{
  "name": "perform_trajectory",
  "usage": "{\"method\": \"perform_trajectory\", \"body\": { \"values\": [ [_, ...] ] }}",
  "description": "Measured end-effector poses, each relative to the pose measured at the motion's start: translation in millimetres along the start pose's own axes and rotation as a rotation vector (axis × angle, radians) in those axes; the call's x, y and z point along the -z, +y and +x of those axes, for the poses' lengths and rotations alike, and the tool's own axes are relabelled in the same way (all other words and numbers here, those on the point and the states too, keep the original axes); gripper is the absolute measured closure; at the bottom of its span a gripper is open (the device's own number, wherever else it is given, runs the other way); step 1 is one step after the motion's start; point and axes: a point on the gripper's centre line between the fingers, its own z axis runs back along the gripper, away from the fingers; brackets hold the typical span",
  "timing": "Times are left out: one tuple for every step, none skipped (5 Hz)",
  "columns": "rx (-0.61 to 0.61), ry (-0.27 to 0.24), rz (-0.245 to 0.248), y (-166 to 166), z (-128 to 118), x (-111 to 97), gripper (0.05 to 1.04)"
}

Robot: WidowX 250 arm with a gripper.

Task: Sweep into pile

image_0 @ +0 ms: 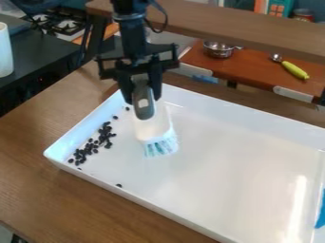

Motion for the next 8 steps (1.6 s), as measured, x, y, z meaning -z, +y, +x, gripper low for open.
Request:
{"method": "perform_trajectory", "body": {
  "values": [
    [0.12,-0.033,0.018,-31,-23,0,0.593],
    [0.227,-0.05,0.029,-64,-57,-1,0.593],
    [0.272,-0.085,0.045,-84,-72,0,0.593],
    [0.303,-0.116,0.099,-100,-77,24,0.593],
    [0.348,-0.145,0.145,-110,-78,39,0.593],
    [0.369,-0.152,0.224,-107,-71,58,0.544],
    [0.424,-0.174,0.254,-113,-71,56,0.242],
    [0.475,-0.158,0.279,-109,-72,54,0.076]
  ]
}}
